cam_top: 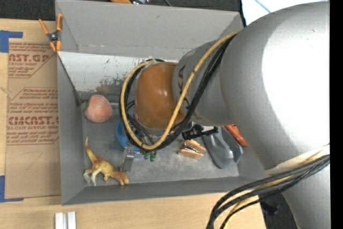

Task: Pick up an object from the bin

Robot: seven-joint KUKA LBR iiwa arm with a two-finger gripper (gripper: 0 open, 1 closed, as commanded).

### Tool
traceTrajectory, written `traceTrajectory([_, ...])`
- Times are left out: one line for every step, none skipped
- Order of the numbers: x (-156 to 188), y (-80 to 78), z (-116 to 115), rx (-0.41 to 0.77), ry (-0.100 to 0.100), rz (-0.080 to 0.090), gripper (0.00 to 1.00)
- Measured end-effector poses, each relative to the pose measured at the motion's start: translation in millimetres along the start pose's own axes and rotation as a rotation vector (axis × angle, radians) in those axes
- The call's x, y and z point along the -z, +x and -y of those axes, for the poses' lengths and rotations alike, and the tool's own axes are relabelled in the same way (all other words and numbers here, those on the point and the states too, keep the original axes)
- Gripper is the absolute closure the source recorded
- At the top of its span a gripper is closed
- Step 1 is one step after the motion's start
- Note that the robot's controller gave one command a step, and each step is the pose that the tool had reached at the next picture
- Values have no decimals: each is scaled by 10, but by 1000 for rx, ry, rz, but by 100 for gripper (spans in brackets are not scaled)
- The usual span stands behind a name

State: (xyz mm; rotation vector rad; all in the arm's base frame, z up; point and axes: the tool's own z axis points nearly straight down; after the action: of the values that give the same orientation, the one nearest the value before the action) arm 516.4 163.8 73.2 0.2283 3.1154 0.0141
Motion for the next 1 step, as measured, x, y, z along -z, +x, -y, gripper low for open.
traceTrajectory([-26, -152, 69, -156, 7, -16, 100])
